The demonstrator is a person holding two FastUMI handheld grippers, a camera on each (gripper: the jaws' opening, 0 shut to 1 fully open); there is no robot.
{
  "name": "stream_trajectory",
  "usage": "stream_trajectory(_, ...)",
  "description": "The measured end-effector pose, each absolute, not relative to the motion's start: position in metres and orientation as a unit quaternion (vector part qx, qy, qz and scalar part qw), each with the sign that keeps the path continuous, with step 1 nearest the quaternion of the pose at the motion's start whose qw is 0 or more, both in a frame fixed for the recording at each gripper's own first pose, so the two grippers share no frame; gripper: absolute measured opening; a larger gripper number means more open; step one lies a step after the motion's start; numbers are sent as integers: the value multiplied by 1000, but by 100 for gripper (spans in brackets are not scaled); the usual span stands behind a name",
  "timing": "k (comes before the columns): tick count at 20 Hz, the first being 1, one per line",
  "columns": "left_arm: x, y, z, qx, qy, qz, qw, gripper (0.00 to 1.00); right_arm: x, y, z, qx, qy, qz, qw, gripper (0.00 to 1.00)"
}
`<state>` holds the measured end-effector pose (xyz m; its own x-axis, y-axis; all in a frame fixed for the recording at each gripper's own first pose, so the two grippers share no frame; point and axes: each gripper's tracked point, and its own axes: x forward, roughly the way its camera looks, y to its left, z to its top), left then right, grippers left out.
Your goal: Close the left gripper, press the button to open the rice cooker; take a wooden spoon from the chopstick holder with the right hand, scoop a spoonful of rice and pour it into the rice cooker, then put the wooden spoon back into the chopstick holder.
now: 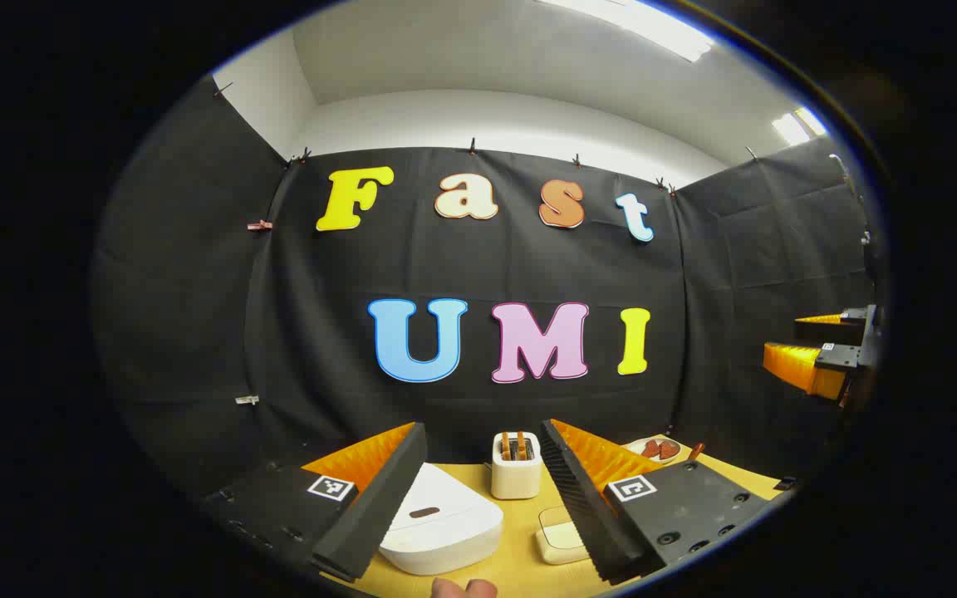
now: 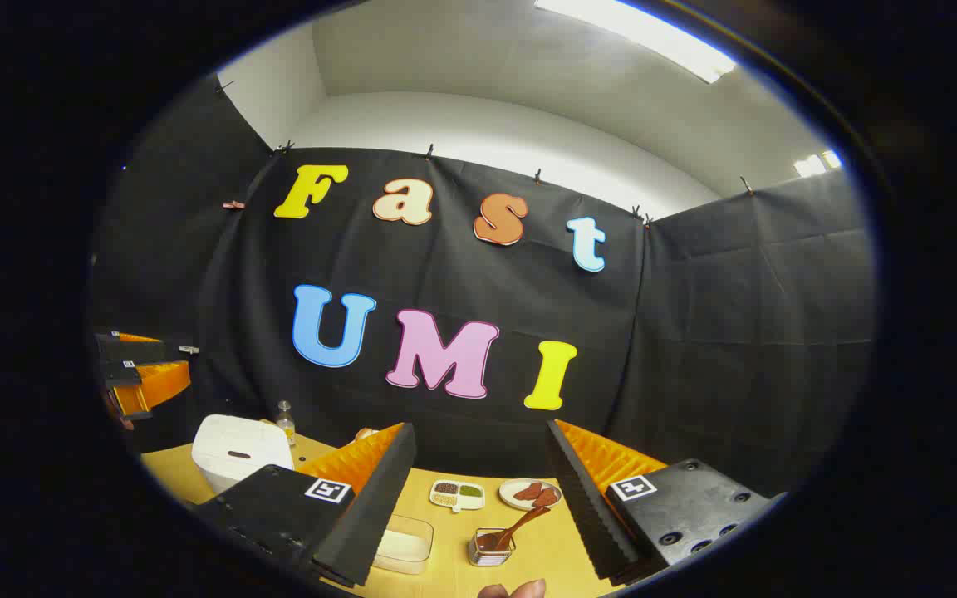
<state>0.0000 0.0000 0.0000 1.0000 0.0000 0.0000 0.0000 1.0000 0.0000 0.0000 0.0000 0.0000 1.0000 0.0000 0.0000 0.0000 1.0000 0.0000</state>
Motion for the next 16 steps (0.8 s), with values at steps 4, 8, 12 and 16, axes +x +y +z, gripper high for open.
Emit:
stream_trajectory(4, 1, 0, 1, -16, 8, 8, 1000, 95, 7, -6, 12, -7, 0, 7, 1000, 97)
stream_trajectory(8, 8, -1, 12, -17, 0, 7, 1000, 95, 12, -8, 29, -12, -7, 10, 1000, 97)
stream_trajectory(12, 14, 0, 15, -8, -3, 9, 1000, 95, 11, -7, 33, -7, -12, 17, 1000, 96)
stream_trajectory(16, 15, -1, 11, 2, -3, 10, 1000, 95, 17, -3, 21, -6, 2, 22, 1000, 97)
